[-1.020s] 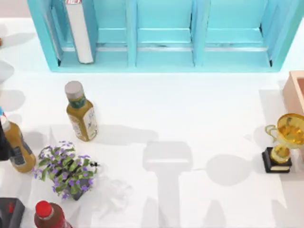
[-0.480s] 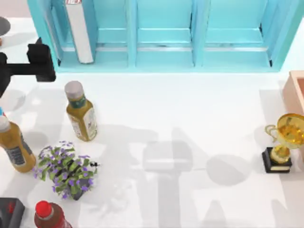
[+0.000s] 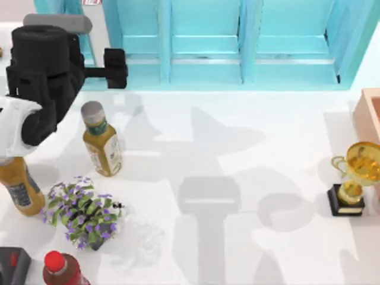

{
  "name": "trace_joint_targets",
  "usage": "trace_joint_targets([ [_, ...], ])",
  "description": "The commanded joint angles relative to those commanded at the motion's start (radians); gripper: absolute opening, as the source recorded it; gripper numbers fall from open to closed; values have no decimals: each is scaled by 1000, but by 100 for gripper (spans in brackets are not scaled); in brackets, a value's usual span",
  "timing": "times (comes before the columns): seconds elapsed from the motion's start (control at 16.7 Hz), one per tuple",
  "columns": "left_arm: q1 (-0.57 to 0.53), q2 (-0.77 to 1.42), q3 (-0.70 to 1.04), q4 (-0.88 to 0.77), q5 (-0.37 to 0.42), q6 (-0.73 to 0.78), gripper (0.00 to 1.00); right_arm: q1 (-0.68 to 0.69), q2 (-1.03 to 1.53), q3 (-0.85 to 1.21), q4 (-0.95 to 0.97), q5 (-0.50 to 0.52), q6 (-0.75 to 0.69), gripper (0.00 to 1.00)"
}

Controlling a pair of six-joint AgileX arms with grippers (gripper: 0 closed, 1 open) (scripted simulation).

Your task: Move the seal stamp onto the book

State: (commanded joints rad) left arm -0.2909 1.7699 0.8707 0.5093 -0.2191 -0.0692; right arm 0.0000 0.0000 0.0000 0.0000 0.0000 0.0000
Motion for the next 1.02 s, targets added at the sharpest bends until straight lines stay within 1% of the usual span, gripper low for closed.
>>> trace_joint_targets([
  [0.18, -17, 80, 40, 27, -11, -12, 100, 0, 0, 0, 0, 0, 0, 100],
  [0.6, -13, 91, 53, 22, -10, -12, 100, 0, 0, 0, 0, 0, 0, 100],
  [0.78, -6, 145, 144, -6, -2, -8, 100, 0, 0, 0, 0, 0, 0, 100],
  [1.02, 21, 291, 309, -19, 25, 3, 100, 0, 0, 0, 0, 0, 0, 100],
])
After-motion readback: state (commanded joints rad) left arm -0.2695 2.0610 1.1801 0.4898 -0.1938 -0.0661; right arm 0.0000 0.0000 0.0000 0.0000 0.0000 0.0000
